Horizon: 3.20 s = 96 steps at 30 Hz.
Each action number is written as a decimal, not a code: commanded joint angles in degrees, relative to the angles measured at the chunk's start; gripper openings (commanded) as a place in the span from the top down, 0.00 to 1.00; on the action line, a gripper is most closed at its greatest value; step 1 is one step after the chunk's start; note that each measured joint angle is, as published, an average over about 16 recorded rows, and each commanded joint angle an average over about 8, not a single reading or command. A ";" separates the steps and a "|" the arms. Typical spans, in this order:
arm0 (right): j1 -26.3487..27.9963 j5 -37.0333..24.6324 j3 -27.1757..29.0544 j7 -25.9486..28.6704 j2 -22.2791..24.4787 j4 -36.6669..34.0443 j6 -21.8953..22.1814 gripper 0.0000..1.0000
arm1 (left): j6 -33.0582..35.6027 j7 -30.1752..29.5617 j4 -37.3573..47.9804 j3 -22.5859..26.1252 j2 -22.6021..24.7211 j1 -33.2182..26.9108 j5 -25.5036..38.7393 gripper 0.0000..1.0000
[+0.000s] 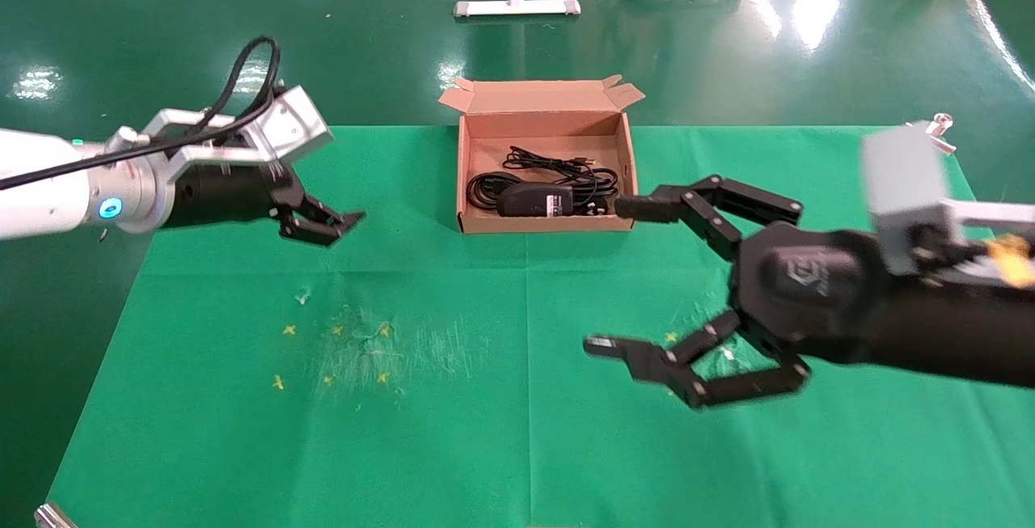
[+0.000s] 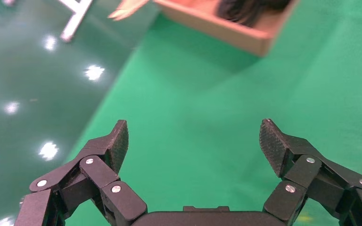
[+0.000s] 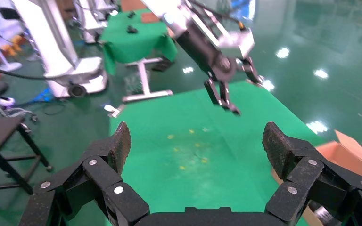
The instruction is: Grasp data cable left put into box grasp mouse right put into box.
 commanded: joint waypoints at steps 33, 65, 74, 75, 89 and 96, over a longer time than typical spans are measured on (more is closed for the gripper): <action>-3.72 6.32 1.88 0.45 3.53 3.98 -2.94 0.00 | 19.93 23.42 -0.08 -25.17 -6.51 20.44 -42.50 0.00; -3.73 6.40 1.81 0.40 3.58 3.96 -2.90 0.00 | 30.96 36.06 -0.11 -39.12 -10.13 31.79 -66.12 0.00; -3.72 6.38 1.81 0.40 3.57 3.96 -2.88 0.00 | 30.58 35.78 -0.11 -38.64 -10.01 31.39 -65.29 0.00; -3.72 6.38 1.81 0.40 3.57 3.96 -2.88 0.00 | 30.55 35.76 -0.11 -38.61 -10.00 31.37 -65.23 0.00; -3.72 6.37 1.81 0.40 3.57 3.96 -2.88 0.00 | 30.32 35.64 -0.11 -38.34 -9.94 31.14 -64.73 0.00; -3.72 6.37 1.81 0.41 3.57 3.96 -2.88 0.00 | 30.30 35.61 -0.11 -38.28 -9.92 31.11 -64.62 0.00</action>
